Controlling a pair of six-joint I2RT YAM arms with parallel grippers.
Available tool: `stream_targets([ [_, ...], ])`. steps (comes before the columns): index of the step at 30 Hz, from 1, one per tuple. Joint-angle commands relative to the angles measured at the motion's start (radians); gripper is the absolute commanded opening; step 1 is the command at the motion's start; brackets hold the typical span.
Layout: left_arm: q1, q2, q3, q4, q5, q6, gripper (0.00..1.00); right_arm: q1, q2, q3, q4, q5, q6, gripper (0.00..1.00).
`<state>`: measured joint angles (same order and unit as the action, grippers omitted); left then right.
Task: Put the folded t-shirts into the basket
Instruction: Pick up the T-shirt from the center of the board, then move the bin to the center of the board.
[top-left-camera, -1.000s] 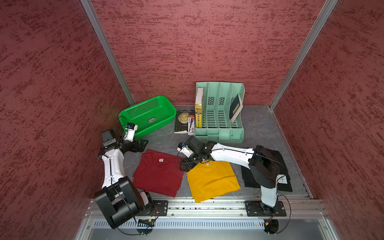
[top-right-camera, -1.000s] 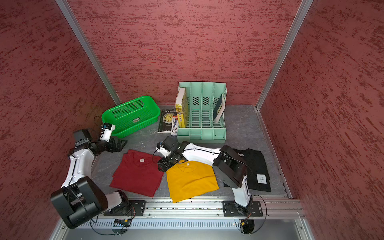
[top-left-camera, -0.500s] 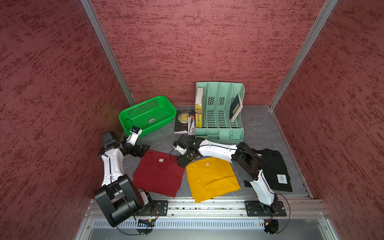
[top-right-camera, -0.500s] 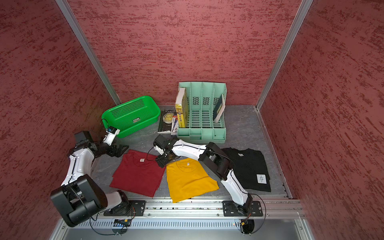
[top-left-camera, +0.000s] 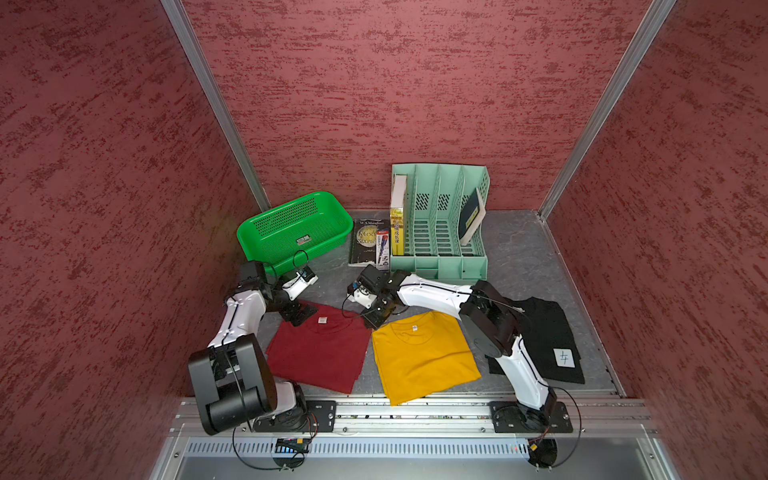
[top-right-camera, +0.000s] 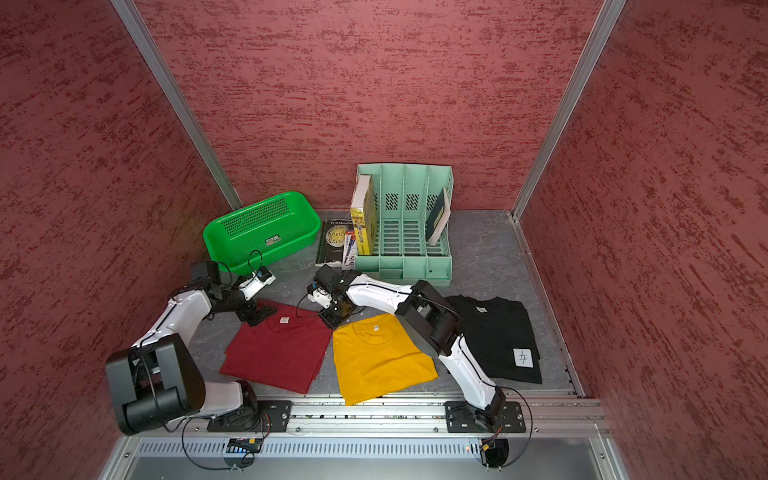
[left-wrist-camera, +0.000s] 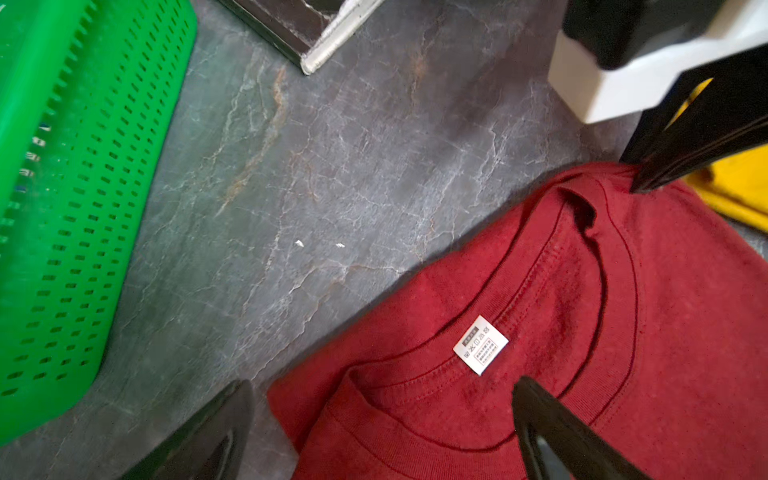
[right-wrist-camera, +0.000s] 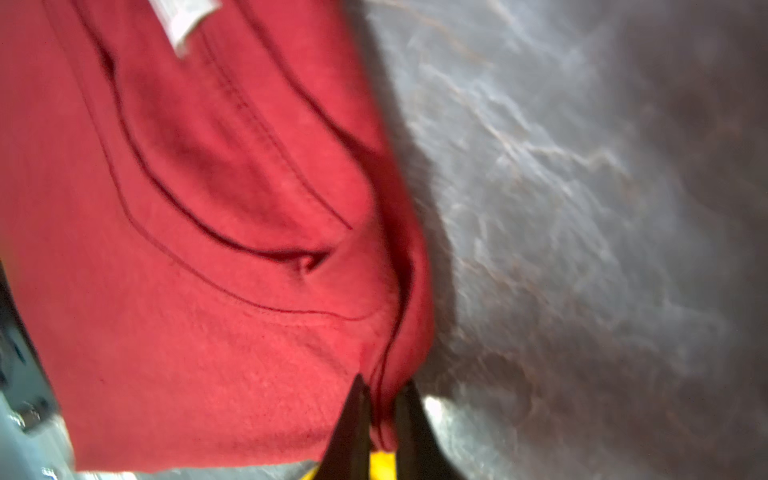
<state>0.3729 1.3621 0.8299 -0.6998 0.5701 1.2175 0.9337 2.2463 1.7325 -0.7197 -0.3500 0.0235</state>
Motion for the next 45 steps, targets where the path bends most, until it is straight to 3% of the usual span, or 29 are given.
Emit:
stream_targets([
  [1, -0.005, 0.004, 0.104, -0.051, 0.009, -0.01, 1.0, -0.006, 0.01, 0.027, 0.024, -0.076, -0.038, 0.0],
  [8, -0.052, 0.109, 0.37, -0.05, 0.052, -0.263, 1.0, -0.006, -0.125, -0.073, 0.249, -0.138, 0.002, 0.0],
  [14, -0.163, 0.309, 0.426, 0.13, -0.153, -0.218, 0.98, -0.004, -0.175, -0.095, 0.305, -0.13, 0.054, 0.0],
  [22, -0.173, 0.566, 0.658, 0.11, -0.237, -0.318, 0.82, 0.007, -0.241, -0.144, 0.343, -0.147, 0.082, 0.0],
  [27, -0.176, 0.564, 0.634, 0.131, -0.24, -0.337, 0.82, 0.008, -0.288, -0.186, 0.361, -0.167, 0.098, 0.0],
  [36, -0.203, 0.385, 0.647, 0.076, -0.22, -0.33, 0.88, 0.012, -0.315, -0.216, 0.383, -0.205, 0.093, 0.0],
  [45, -0.184, 0.55, 0.771, 0.038, -0.269, -0.29, 0.9, 0.022, -0.32, -0.209, 0.376, -0.215, 0.093, 0.0],
])
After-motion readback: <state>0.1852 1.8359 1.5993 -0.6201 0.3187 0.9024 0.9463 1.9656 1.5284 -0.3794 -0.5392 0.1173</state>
